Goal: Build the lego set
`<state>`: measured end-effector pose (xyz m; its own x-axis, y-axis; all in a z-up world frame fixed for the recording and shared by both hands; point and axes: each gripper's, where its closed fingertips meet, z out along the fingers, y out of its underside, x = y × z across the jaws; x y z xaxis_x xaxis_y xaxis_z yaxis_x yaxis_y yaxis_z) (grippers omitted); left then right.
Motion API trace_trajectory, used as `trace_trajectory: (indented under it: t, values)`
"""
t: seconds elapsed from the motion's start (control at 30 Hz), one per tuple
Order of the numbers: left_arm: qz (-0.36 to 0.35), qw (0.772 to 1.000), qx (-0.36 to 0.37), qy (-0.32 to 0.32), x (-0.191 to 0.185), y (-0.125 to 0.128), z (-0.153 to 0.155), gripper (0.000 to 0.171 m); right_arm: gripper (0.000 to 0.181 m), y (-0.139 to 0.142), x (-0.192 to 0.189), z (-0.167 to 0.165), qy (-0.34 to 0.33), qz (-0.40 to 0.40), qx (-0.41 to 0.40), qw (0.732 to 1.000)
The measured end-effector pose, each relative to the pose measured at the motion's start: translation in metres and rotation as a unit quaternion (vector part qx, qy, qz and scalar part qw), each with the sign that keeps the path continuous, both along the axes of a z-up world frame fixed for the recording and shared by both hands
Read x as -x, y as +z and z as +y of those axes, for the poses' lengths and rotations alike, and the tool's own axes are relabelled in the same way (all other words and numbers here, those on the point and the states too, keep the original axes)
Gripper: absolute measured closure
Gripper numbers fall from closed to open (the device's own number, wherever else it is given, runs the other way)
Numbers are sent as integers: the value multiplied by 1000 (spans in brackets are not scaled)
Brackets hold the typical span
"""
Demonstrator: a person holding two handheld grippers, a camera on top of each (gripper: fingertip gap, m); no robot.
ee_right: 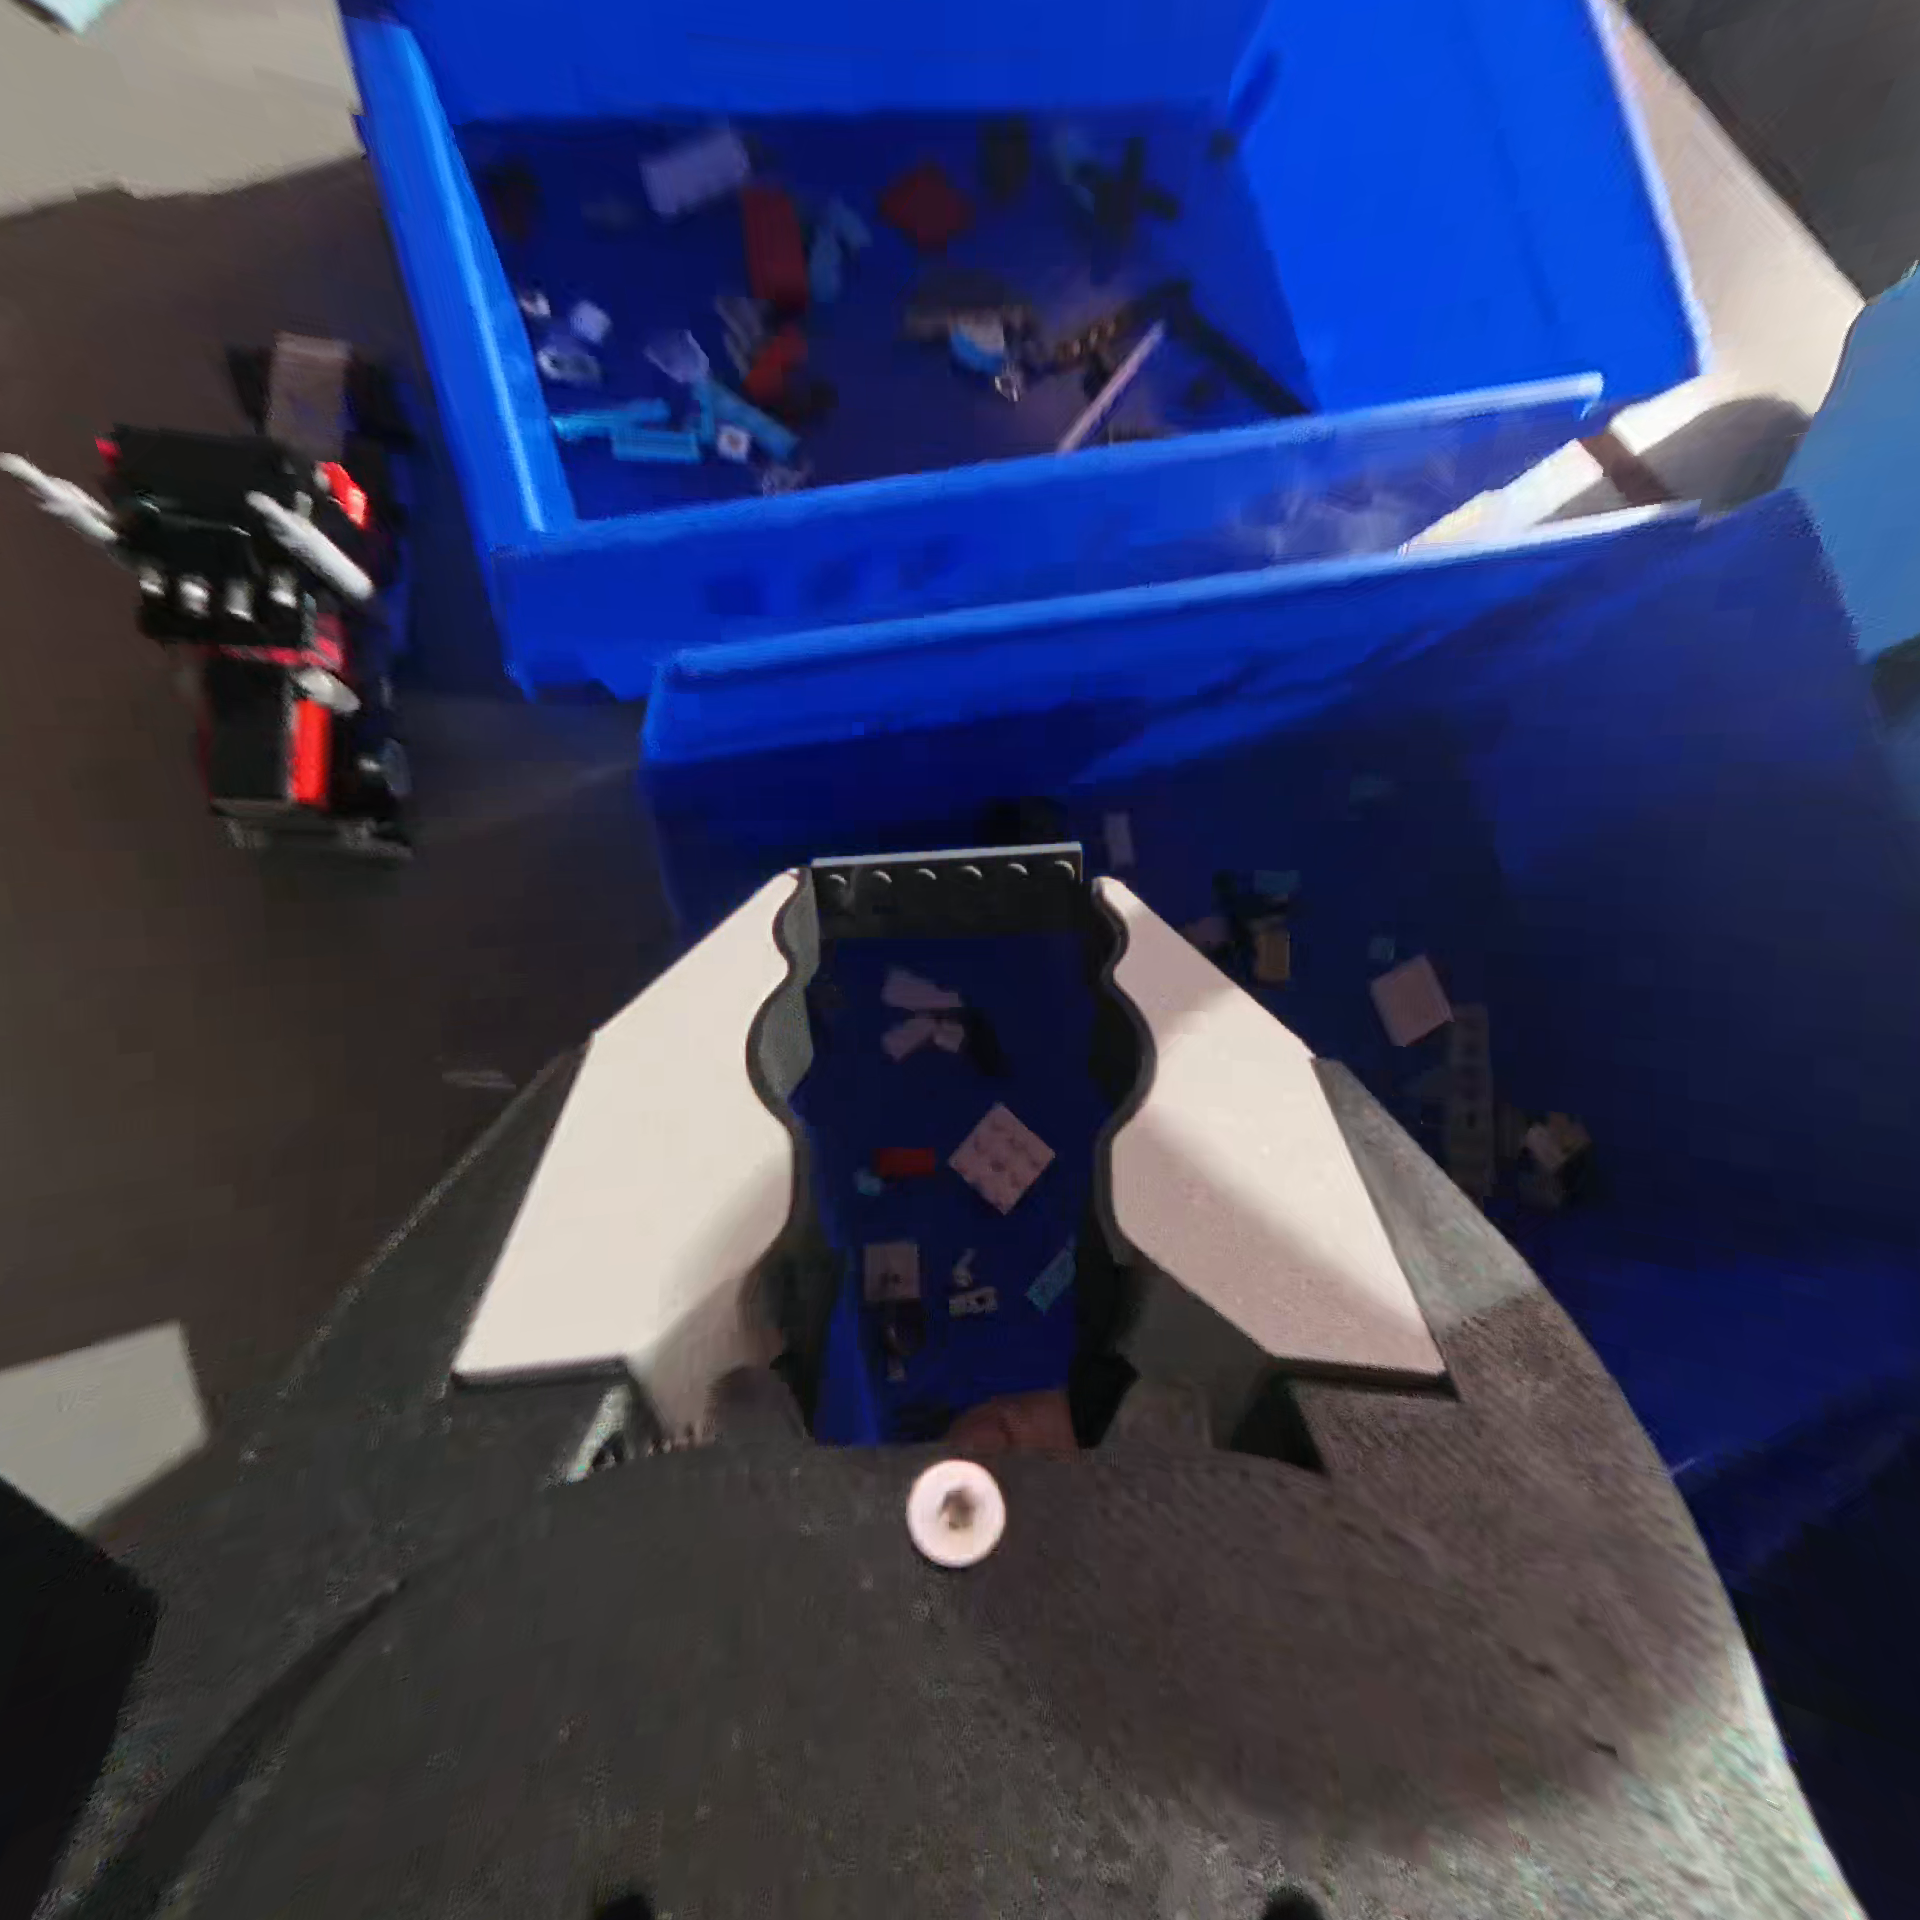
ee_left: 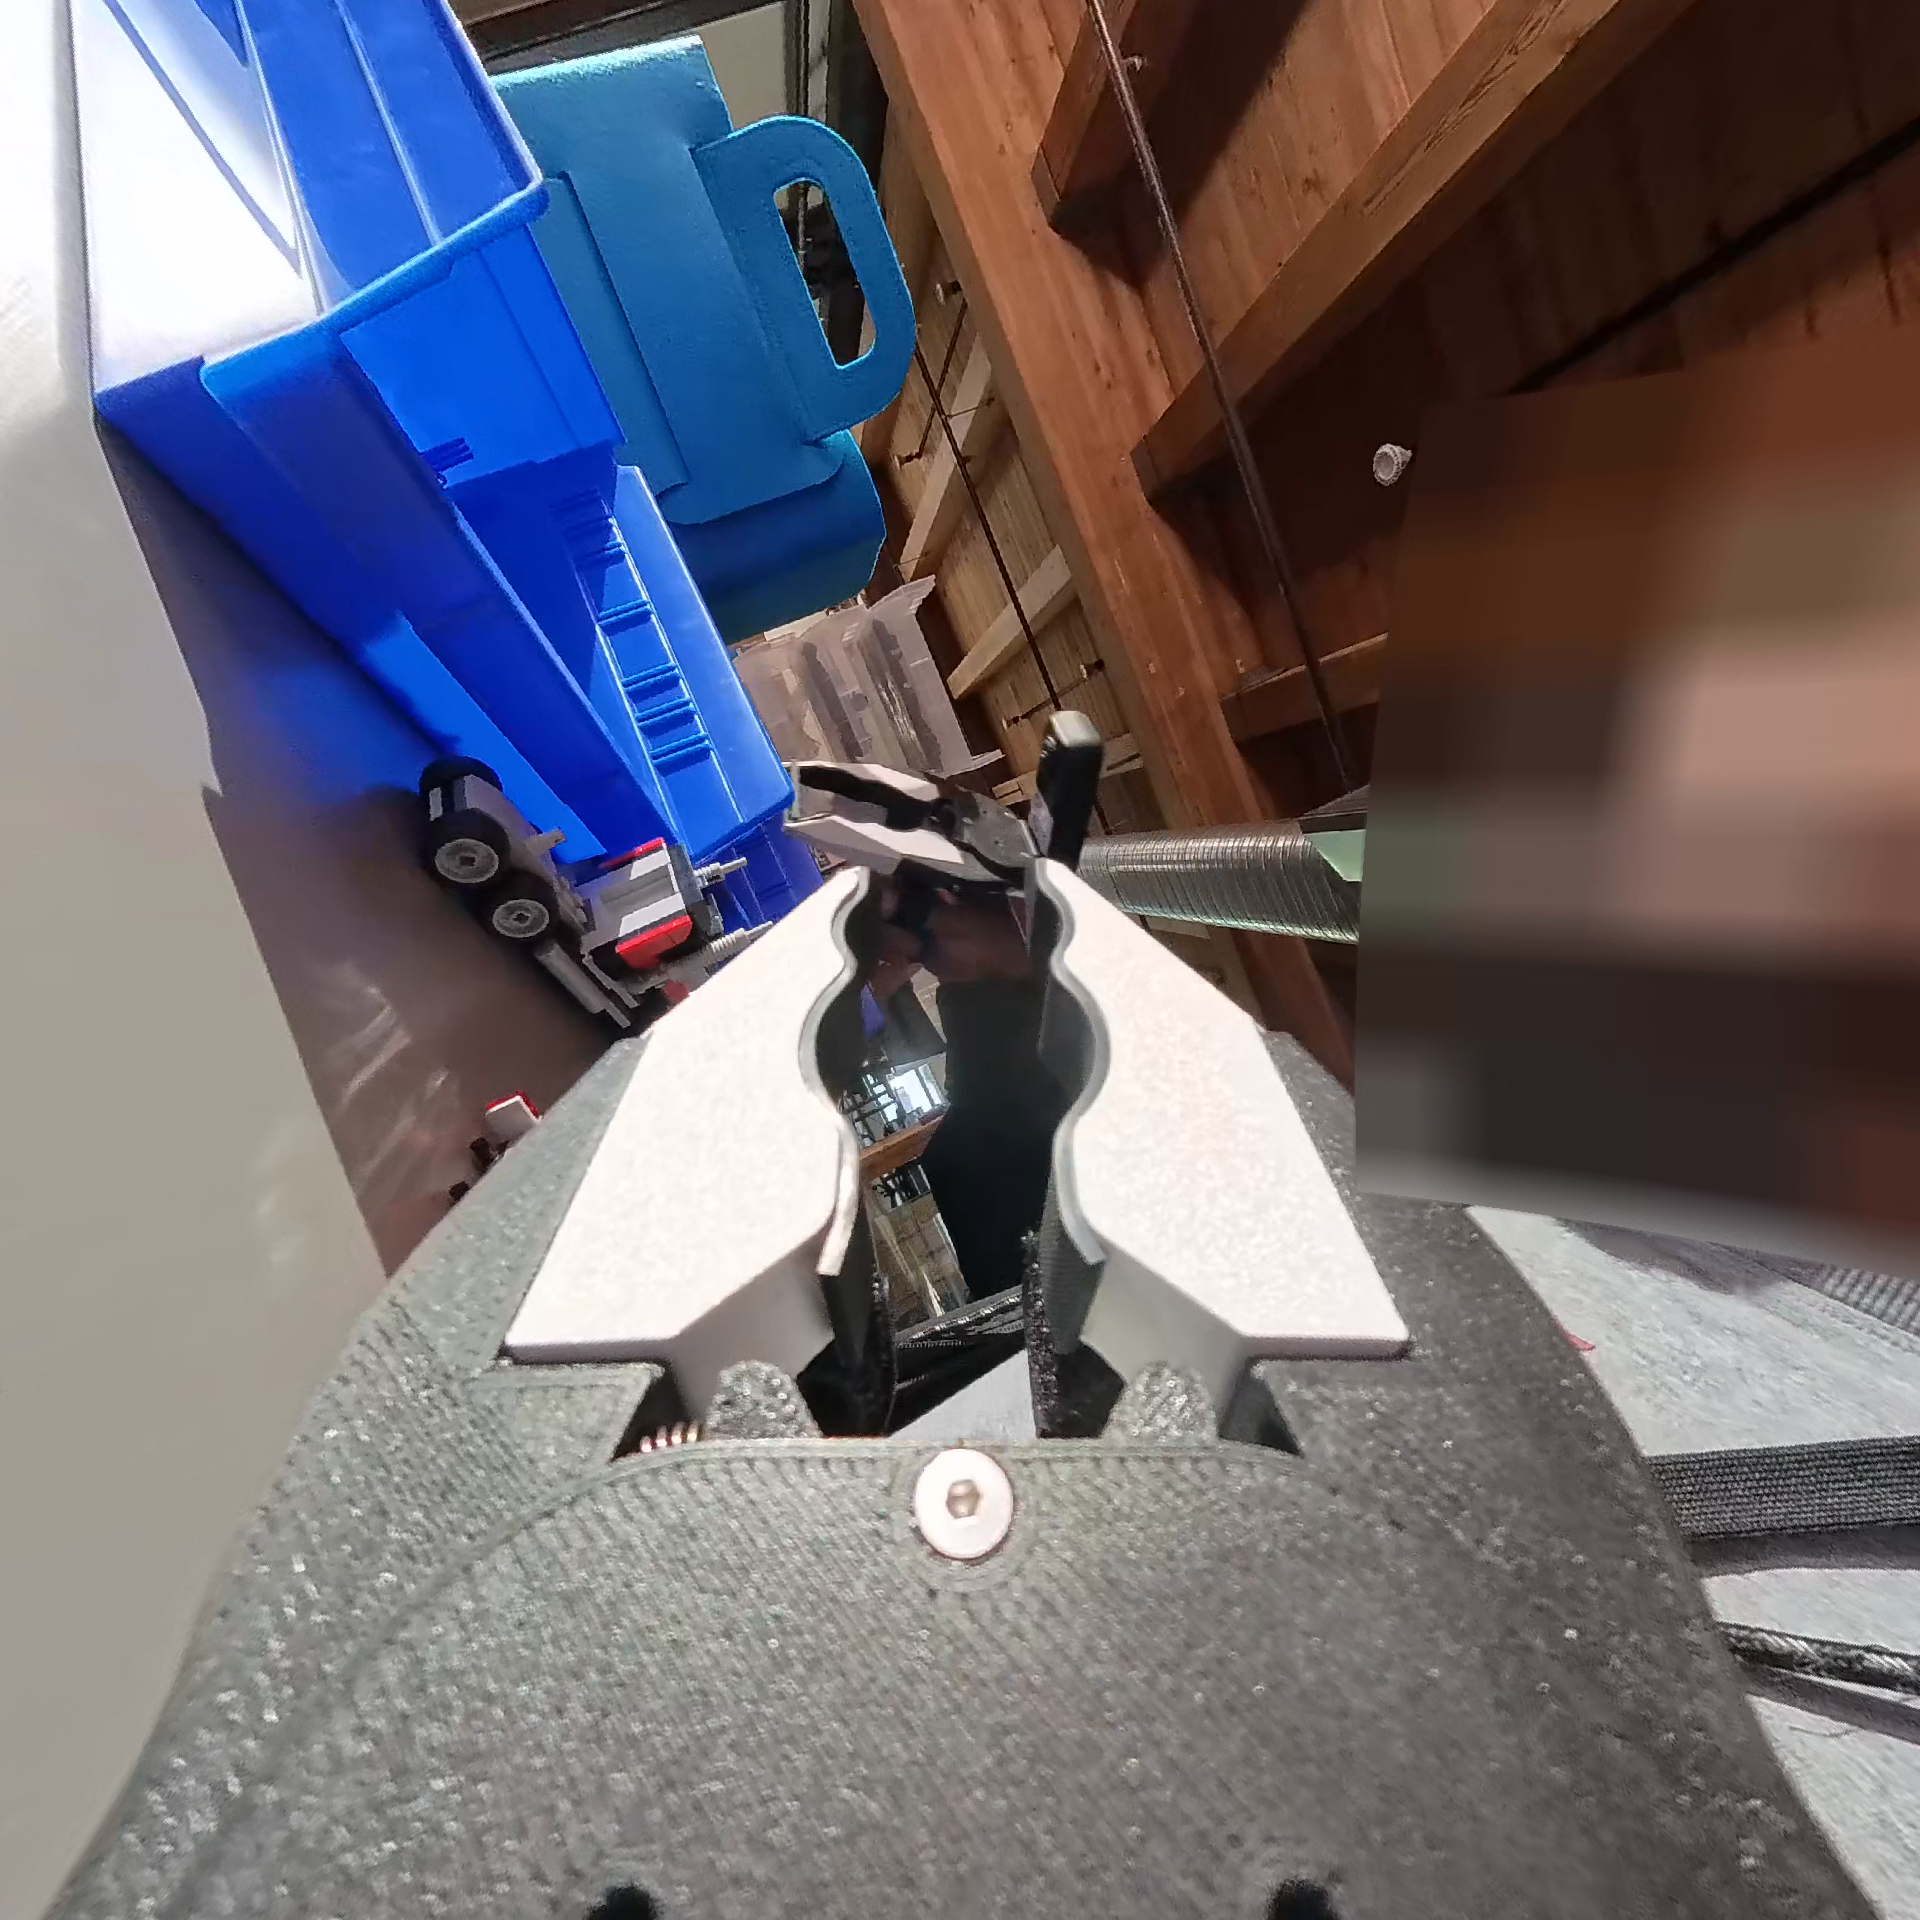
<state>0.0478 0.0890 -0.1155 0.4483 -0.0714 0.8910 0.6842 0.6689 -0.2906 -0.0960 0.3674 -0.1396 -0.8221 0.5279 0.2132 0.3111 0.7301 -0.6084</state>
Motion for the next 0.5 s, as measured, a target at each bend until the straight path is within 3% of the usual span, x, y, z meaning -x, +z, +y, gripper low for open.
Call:
trace_trajectory:
  t: [0.13,0.23,0.37,0.5]
  values:
    - [6,1000,1,1,-1,6,3,143,124,-19,23,28,-10,-44,-70,996]
    - [11,1000,7,10,-4,9,-1,143,120,-16,58,69,-28,-47,-134,990]
    - [7,1000,4,19,-5,6,-7,144,128,-26,104,123,-56,-80,-225,969]
    - [13,1000,6,20,-8,9,-6,144,143,-49,131,136,-73,-137,-257,954]
